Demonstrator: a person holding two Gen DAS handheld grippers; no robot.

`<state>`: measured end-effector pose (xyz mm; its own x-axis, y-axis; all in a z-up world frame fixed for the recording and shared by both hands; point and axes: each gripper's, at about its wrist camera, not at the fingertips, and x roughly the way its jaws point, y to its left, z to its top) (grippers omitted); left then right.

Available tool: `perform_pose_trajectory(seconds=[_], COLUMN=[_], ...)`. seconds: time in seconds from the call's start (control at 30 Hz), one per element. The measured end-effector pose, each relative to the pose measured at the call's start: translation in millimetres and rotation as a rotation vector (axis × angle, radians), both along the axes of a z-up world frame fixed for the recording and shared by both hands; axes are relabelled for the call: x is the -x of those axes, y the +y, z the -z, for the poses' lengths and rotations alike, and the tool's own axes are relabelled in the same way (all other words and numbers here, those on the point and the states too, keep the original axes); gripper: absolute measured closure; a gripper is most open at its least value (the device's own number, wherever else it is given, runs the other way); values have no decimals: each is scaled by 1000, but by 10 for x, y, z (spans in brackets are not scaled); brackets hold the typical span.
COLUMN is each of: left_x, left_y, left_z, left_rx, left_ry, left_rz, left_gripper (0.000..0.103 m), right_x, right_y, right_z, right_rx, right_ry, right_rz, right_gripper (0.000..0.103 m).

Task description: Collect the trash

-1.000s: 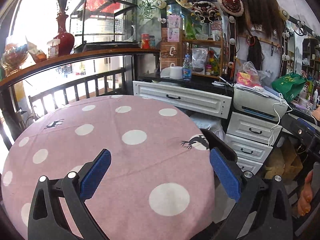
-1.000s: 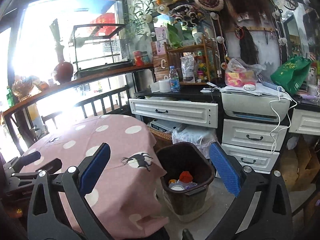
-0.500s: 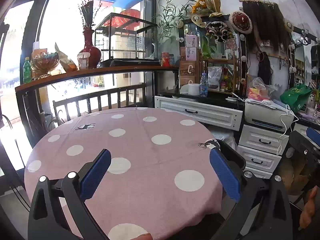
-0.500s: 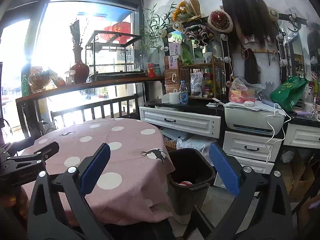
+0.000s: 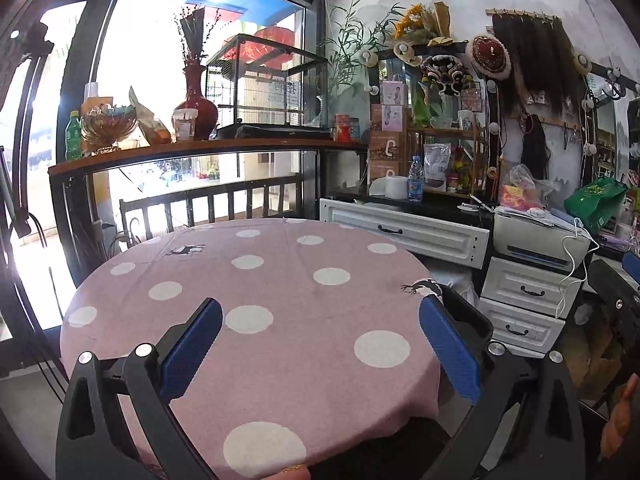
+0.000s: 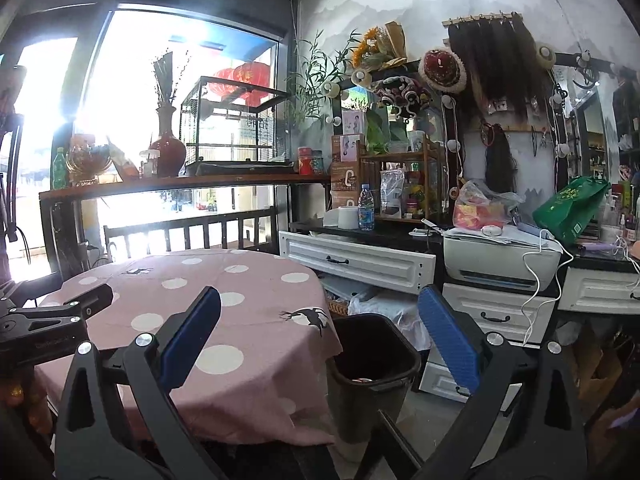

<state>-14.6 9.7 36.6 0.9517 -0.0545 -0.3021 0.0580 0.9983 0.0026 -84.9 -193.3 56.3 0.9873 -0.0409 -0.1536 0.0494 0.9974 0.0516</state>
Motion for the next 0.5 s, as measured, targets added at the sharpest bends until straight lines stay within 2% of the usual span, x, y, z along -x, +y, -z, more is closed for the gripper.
perform_pose_trajectory(seconds=[0.5], left_x=[23], left_y=[-7], left_z=[27], left_rx=[-10], left_ry=[26], left_rz=[5], left_gripper=[5], right_x=[-23], right_y=[-51], right_z=[25], right_rx=[-18], right_ry=[21], right_rz=[7], right_gripper=[6])
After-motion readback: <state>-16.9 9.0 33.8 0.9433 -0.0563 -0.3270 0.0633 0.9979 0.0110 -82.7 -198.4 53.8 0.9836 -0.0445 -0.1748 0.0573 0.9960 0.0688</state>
